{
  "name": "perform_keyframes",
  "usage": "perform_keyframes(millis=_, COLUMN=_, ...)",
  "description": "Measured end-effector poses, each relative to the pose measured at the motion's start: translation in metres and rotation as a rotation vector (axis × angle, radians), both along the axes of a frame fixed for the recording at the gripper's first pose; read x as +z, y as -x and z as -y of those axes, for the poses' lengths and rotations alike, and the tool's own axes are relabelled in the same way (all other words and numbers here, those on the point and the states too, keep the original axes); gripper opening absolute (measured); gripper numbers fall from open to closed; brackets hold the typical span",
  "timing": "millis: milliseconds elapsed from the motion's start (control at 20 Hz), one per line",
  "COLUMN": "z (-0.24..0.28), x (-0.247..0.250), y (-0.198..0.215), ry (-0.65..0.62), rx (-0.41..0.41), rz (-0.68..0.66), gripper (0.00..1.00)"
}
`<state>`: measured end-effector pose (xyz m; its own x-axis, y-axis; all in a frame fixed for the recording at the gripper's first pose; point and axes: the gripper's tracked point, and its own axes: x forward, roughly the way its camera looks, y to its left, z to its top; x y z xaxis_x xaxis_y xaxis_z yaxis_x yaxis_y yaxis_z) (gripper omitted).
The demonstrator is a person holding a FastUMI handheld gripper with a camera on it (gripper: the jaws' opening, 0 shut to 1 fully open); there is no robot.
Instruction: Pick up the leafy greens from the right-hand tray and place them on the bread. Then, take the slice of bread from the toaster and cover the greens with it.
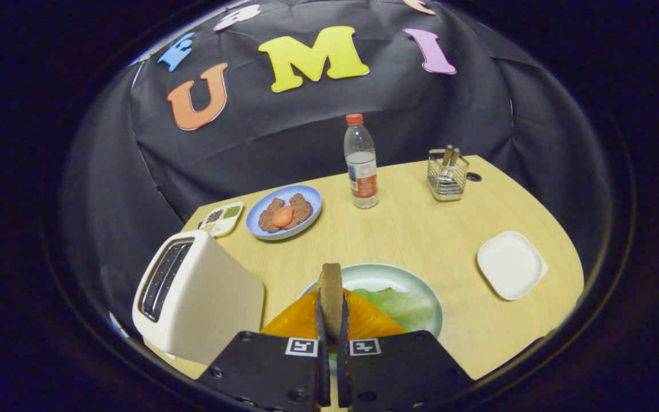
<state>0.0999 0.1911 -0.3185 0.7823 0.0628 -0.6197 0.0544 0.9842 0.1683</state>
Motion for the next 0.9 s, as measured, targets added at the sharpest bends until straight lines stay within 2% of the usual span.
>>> perform_keyframes(millis=50, z=0.005, x=-0.001, y=0.002, ry=0.006, rx=-0.004, rz=-0.006, gripper=0.05)
perform_keyframes(millis=250, z=0.027, x=-0.001, y=0.001, ry=0.027, rx=-0.035, rz=-0.004, gripper=0.25)
perform_keyframes(millis=450, z=0.045, x=0.01, y=-0.001, ry=0.053, rx=-0.055, rz=0.026, gripper=0.56)
perform_keyframes(millis=500, z=0.049, x=0.014, y=-0.001, ry=0.053, rx=-0.056, rz=0.034, gripper=0.56)
perform_keyframes(millis=700, z=0.06, x=0.041, y=0.003, ry=0.074, rx=-0.06, rz=0.097, gripper=0.84)
perform_keyframes(millis=900, z=0.077, x=0.082, y=0.004, ry=0.099, rx=-0.077, rz=0.188, gripper=0.96)
